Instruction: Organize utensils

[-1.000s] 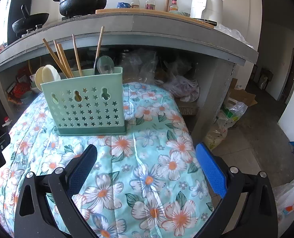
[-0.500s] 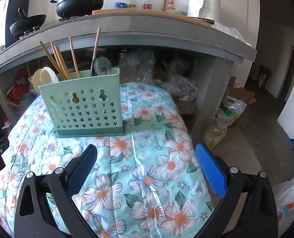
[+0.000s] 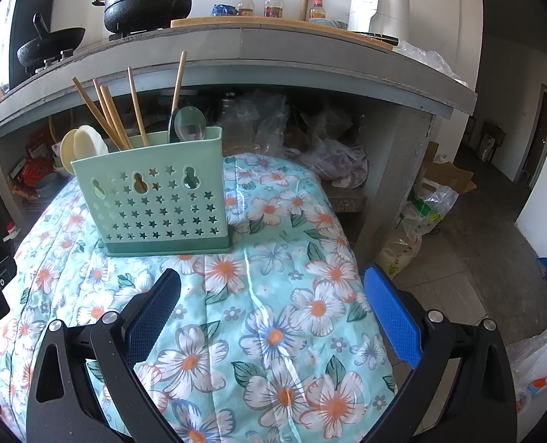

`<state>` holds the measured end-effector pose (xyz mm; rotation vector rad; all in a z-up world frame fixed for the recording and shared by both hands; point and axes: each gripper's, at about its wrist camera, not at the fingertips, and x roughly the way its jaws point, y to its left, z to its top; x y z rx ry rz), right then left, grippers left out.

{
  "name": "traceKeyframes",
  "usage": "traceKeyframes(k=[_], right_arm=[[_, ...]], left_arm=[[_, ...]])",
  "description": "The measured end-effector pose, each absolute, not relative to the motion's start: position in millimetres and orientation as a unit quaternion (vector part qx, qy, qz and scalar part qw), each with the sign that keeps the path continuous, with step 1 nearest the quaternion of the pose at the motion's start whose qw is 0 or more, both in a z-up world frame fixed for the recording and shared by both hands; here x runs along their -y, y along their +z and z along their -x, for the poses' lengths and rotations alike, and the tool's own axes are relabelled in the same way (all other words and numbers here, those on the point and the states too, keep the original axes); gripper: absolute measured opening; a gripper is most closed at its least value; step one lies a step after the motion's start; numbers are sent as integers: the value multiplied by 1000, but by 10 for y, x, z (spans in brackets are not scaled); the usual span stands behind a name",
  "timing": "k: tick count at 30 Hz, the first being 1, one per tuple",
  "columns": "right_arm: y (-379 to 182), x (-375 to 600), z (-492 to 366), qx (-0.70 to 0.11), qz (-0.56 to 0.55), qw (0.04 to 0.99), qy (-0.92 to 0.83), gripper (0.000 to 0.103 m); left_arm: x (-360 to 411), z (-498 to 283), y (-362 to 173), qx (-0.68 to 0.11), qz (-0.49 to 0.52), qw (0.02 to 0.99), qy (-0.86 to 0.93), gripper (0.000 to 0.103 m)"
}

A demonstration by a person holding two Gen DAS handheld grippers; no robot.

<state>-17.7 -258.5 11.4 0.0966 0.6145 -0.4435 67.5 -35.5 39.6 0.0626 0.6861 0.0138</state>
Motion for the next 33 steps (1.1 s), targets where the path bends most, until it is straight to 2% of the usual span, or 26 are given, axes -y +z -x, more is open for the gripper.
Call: traceKeyframes(k=[33], right_arm=[[134,2548,160,-300,-45,928,-216,97]], left_arm=[[326,-710,377,-343,-30,939,10,95]])
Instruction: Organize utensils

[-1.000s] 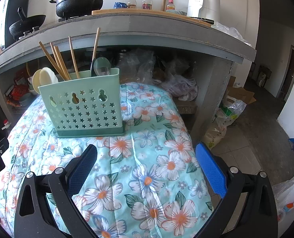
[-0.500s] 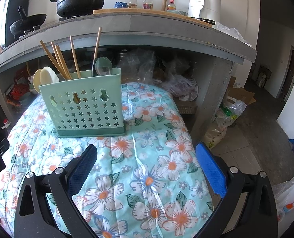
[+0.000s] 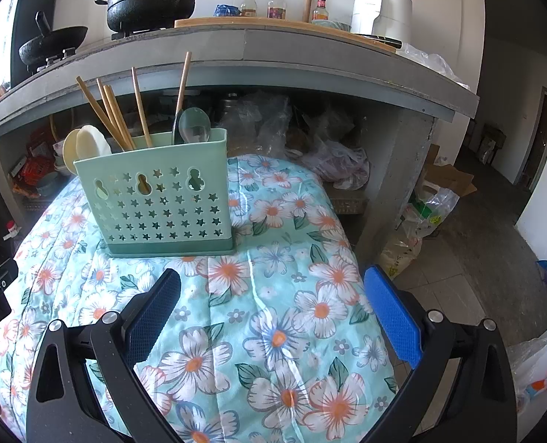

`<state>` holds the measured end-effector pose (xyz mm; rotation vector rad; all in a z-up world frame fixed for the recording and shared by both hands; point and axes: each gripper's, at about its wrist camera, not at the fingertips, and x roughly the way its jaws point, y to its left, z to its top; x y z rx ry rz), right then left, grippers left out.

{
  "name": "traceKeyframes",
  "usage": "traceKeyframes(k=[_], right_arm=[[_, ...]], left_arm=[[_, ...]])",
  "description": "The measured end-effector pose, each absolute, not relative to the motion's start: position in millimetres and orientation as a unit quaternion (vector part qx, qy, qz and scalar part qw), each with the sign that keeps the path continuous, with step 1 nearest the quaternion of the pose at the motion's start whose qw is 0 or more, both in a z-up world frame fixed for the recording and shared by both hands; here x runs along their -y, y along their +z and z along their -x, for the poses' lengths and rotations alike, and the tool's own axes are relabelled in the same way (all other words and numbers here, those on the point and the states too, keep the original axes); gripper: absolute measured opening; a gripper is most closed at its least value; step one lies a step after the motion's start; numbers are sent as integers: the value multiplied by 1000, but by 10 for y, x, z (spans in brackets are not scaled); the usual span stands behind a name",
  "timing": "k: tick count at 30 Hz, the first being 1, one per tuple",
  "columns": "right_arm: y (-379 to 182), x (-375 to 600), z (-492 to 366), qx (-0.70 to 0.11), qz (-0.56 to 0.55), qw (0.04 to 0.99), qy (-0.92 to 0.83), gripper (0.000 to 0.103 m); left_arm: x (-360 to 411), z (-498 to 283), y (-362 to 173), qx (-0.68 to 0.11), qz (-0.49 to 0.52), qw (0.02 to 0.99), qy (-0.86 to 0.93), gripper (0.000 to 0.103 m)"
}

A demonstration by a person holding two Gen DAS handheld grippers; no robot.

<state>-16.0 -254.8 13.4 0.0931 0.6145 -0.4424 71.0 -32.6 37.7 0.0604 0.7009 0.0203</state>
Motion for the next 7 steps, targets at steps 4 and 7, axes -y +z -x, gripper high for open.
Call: traceKeyframes(k=[4,7], right_arm=[[141,2547,160,-299,-46,928,-216,97],[141,2546,161,-299,-46,928,-217,97]], left_arm=[[330,-709,372,-342,-30,939,9,95],[333,-704,373,-340,-30,940,6,95]])
